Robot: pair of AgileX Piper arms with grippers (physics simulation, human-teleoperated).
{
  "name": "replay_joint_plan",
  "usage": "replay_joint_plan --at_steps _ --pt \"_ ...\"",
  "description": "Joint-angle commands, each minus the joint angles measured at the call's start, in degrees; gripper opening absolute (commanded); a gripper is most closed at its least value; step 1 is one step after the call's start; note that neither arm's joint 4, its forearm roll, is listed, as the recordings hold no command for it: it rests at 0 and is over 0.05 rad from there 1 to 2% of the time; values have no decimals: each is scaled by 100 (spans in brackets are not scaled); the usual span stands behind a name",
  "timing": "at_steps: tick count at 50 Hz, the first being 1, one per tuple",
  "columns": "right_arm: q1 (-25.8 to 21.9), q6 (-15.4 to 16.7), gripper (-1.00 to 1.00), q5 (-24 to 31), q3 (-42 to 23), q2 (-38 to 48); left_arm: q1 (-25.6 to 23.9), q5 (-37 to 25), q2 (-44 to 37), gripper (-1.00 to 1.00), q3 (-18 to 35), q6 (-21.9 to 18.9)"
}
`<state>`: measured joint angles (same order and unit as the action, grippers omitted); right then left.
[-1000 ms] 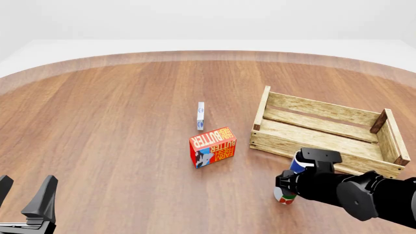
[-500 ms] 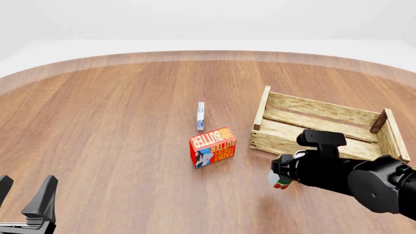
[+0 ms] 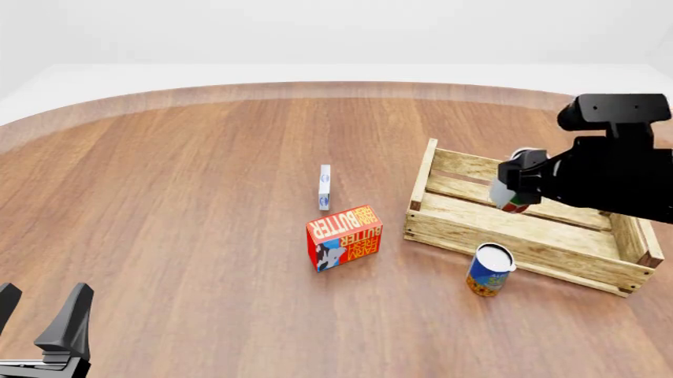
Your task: Pick up the tomato sauce, and put it in the wooden tray.
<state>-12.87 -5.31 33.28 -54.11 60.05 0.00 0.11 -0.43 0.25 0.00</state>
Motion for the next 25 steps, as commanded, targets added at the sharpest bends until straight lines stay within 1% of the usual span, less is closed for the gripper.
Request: replay_joint_plan --at_steps 1,2,3,4,6,8,9,11,12,14,15,18,19,20,22,23,25 --pt "457 453 -100 328 -1428 862 0 0 0 100 0 0" --pt "457 453 -100 328 -1428 862 0 0 0 100 0 0" --pt "499 497 -100 338 -1730 1090 0 0 0 100 0 0" --pt "469 457 -100 378 -1972 1338 0 0 0 100 0 0" --pt "468 559 -100 333 -2220 1588 0 0 0 100 0 0" --pt "439 545 -100 337 -2294 1711 0 0 0 100 0 0" --pt "498 591 -100 307 -2398 1877 0 0 0 100 0 0" --pt "482 630 -100 266 -2499 2090 0 0 0 100 0 0" --pt "588 733 -100 210 -2540 2224 0 0 0 100 0 0" --pt "581 762 -100 135 -2624 2489 0 0 0 100 0 0" --pt "683 860 -100 42 -2602 2584 0 0 0 100 0 0" --pt "693 822 -100 3 -2659 2747 0 0 0 100 0 0" --pt "701 883 -100 -40 -2688 2890 0 0 0 100 0 0" --pt "729 781 -100 -50 -2755 3053 0 0 0 100 0 0" --pt "811 915 -100 -176 -2697 3106 0 0 0 100 0 0" --pt "840 898 -100 -200 -2708 3280 0 0 0 100 0 0" --pt "961 1008 -100 -373 -2661 3420 0 0 0 100 0 0"
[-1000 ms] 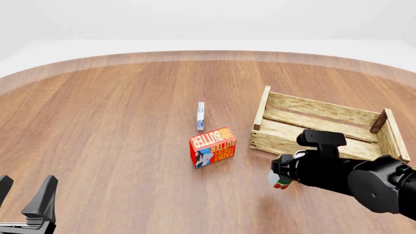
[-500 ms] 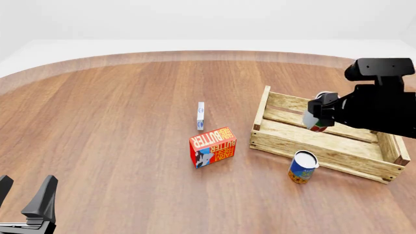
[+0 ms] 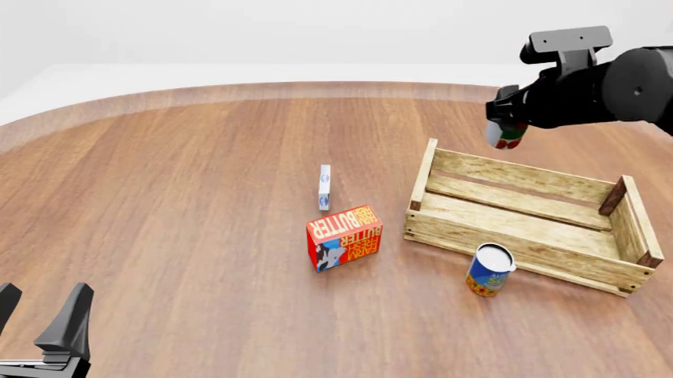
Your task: Pick up the tomato sauce, and put it in the wooden tray.
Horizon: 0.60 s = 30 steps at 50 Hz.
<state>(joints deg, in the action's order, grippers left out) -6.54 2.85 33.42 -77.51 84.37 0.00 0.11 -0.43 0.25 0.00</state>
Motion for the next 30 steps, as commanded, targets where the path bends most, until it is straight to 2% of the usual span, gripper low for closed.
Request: replay_joint_plan --at_steps 1,10,16,30 --pt "336 138 -100 -380 -353 1076 0 0 0 100 0 0" --pt "600 177 -100 -647 -339 1575 0 0 0 100 0 0" --pt "786 306 -100 -989 -71 1770 0 0 0 100 0 0" --pt "913 102 -100 -1408 144 2362 0 0 0 100 0 0"
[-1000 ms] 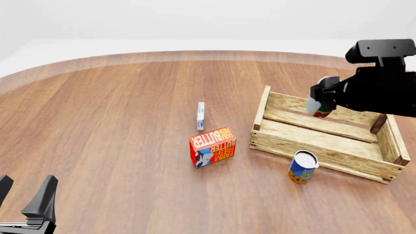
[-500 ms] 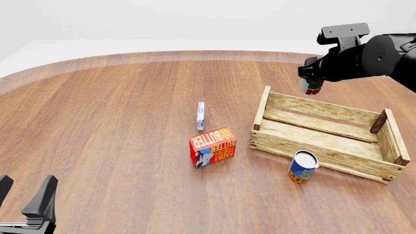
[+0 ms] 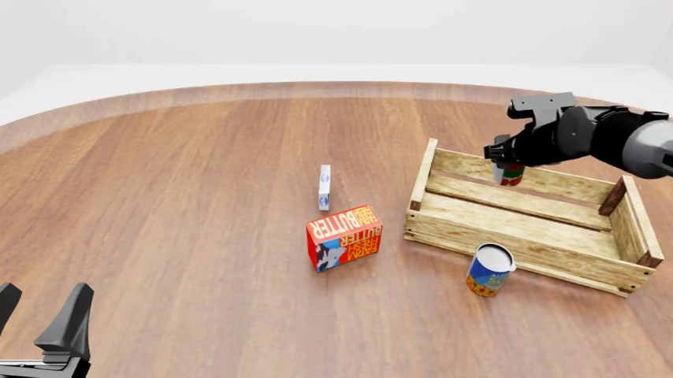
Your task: Pick up the tomato sauce, and put it in the wooden tray.
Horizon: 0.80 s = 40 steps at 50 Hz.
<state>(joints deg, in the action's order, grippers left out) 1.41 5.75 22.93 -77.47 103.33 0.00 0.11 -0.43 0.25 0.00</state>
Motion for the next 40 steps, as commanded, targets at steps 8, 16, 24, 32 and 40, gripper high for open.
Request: replay_joint_plan --at_steps 8,16,24,32,40 --pt "149 -358 -100 -544 202 740 0 0 0 100 0 0" --pt "157 -487 -100 -707 220 977 0 0 0 100 0 0" --pt "201 -500 -100 -785 318 981 0 0 0 100 0 0" --pt "243 -505 -100 -875 372 1069 0 0 0 100 0 0" --pt "254 -539 -100 -864 367 987 0 0 0 100 0 0"
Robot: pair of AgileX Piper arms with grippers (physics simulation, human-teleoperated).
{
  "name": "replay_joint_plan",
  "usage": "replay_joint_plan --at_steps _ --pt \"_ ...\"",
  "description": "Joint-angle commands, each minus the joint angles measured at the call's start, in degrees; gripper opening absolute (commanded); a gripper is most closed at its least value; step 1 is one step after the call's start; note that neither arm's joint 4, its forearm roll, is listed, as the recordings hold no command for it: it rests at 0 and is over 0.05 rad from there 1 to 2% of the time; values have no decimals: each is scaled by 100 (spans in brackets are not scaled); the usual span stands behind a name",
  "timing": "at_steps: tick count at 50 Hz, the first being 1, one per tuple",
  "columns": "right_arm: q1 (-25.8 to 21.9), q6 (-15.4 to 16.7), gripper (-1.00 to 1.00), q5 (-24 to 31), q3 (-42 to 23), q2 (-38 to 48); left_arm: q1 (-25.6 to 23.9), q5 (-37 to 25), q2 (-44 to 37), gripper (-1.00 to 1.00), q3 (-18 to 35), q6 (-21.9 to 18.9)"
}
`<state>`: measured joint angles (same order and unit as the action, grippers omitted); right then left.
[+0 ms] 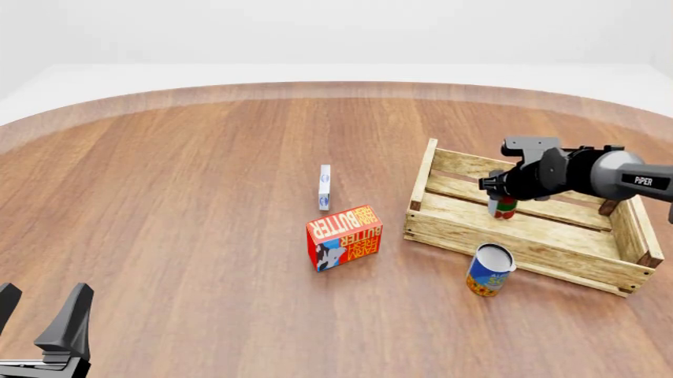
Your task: Pick up the tomato sauce, and put it in the wooden tray.
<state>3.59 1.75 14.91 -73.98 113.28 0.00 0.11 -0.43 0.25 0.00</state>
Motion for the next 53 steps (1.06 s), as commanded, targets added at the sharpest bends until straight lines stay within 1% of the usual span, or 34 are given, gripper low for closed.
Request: replay_joint_plan --at_steps 1,5,6,7,9,11,12,14,15,16,17,18,19,20,21,22,24,25,26,27,28,30,31,32,34,37,38,40,42,43,48,49,53 --pt "13 -135 -100 -67 20 -4 0 0 0 100 0 0" --pt "-66 -144 -100 -38 -22 -2 0 0 0 100 0 0" --pt "-91 -201 -100 10 -51 -26 0 0 0 100 0 0" --pt "-101 -231 100 52 -75 -41 0 0 0 100 0 0" --pt "-175 -243 100 139 -165 -117 0 0 0 100 0 0" --pt "-128 -227 100 180 -153 -195 0 0 0 100 0 0" --pt "-23 -95 100 160 -112 -405 0 0 0 100 0 0" --pt "5 -90 100 174 -106 -523 0 0 0 100 0 0" --pt "-114 -248 100 460 -326 -616 0 0 0 100 0 0" --pt "-52 -175 100 486 -315 -836 0 0 0 100 0 0" --pt "6 -24 100 554 -331 -1029 0 0 0 100 0 0" --pt "-84 -196 100 767 -534 -1134 0 0 0 100 0 0" --pt "-73 -294 100 1016 -728 -1352 0 0 0 100 0 0" --pt "-70 -277 100 1137 -826 -1479 0 0 0 100 0 0" --pt "-122 -389 100 1390 -1034 -1620 0 0 0 100 0 0" --pt "-122 -389 100 1394 -1039 -1619 0 0 0 100 0 0" --pt "-220 -448 100 1851 -1517 -1948 0 0 0 100 0 0" --pt "-290 -519 100 2186 -1894 -2130 0 0 0 100 0 0" --pt "-329 -551 100 2343 -2071 -2200 0 0 0 100 0 0" --pt "-329 -551 100 2347 -2076 -2198 0 0 0 100 0 0" --pt "-392 -601 100 2751 -2522 -2436 0 0 0 100 0 0" --pt "-393 -601 100 2761 -2537 -2431 0 0 0 100 0 0" --pt "-525 -575 100 3000 -2773 -2716 0 0 0 100 0 0" --pt "-631 -592 100 3086 -2814 -2776 0 0 0 100 0 0" --pt "-636 -500 100 3055 -2729 -2912 0 0 0 100 0 0" --pt "-728 -540 100 3099 -2679 -3005 0 0 0 100 0 0" --pt "-743 -508 100 3089 -2661 -3064 0 0 0 100 0 0" --pt "-810 -567 100 3105 -2637 -3096 0 0 0 100 0 0" --pt "-817 -552 100 3083 -2612 -3126 0 0 0 100 0 0" --pt "-864 -626 100 3084 -2614 -3108 0 0 0 100 0 0" --pt "-862 -608 100 2992 -2488 -3127 0 0 0 100 0 0" --pt "-898 -659 100 3007 -2482 -3088 0 0 0 100 0 0" --pt "-867 -663 100 2975 -2446 -3107 0 0 0 100 0 0"
